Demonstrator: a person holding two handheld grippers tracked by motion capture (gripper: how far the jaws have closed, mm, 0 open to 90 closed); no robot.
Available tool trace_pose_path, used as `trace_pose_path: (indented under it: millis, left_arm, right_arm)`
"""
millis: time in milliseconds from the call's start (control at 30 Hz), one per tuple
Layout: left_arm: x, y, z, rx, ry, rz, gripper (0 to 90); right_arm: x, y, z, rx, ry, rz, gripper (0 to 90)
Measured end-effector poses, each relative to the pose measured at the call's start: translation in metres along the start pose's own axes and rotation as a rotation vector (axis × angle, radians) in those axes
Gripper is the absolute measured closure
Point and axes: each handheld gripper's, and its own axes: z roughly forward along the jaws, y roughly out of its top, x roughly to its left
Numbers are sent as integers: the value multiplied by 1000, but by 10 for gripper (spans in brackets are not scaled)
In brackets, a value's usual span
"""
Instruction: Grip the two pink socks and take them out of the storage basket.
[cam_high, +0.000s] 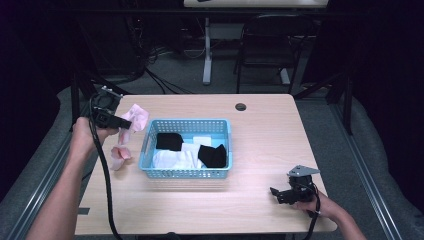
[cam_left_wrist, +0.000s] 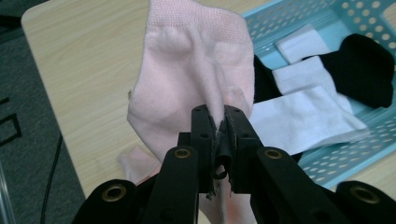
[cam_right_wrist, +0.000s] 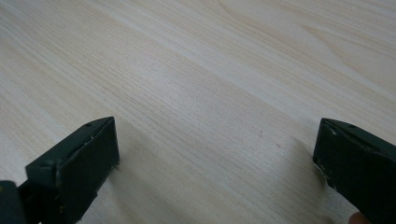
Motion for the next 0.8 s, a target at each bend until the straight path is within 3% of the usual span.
trace_pose_path:
  millis: [467,800]
  left_arm:
    - [38,-31,19,50,37,-101,836]
    - [52,-51,51,108,27,-157,836]
  right_arm:
    - [0,0,0,0,0,0,0]
    - [0,0,0,0,0,0,0]
